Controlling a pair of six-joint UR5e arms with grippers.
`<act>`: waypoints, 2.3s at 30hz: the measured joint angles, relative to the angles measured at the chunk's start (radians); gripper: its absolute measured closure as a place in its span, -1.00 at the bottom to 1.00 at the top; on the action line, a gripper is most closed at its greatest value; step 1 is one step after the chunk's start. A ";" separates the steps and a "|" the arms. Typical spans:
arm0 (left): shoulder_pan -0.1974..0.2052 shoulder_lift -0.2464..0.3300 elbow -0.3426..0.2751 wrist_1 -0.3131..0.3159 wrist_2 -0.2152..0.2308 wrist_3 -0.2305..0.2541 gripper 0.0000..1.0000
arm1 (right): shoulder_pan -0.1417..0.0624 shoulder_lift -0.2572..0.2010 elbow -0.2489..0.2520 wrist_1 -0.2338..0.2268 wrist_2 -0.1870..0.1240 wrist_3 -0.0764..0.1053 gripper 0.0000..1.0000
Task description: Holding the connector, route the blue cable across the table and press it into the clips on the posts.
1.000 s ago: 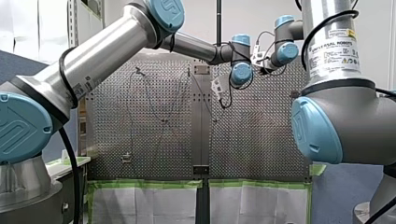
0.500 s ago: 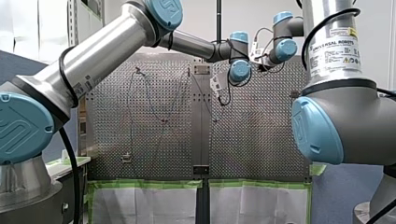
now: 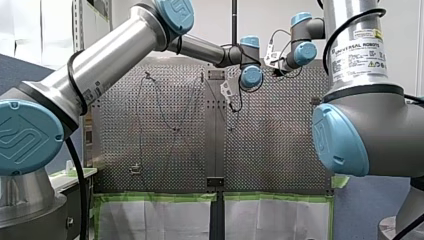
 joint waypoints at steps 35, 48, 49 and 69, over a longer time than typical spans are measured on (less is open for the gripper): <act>-0.066 0.070 -0.086 -0.012 0.095 0.066 1.00 | 0.002 -0.018 0.022 0.009 0.000 0.002 1.00; -0.070 0.078 -0.141 -0.047 0.151 0.066 1.00 | 0.005 -0.024 0.049 0.009 0.001 -0.008 1.00; -0.067 0.080 -0.141 -0.046 0.151 0.065 1.00 | 0.005 -0.025 0.048 0.009 0.001 -0.008 1.00; -0.040 0.102 -0.140 -0.022 0.159 0.054 1.00 | 0.001 -0.061 0.028 0.006 -0.001 0.001 1.00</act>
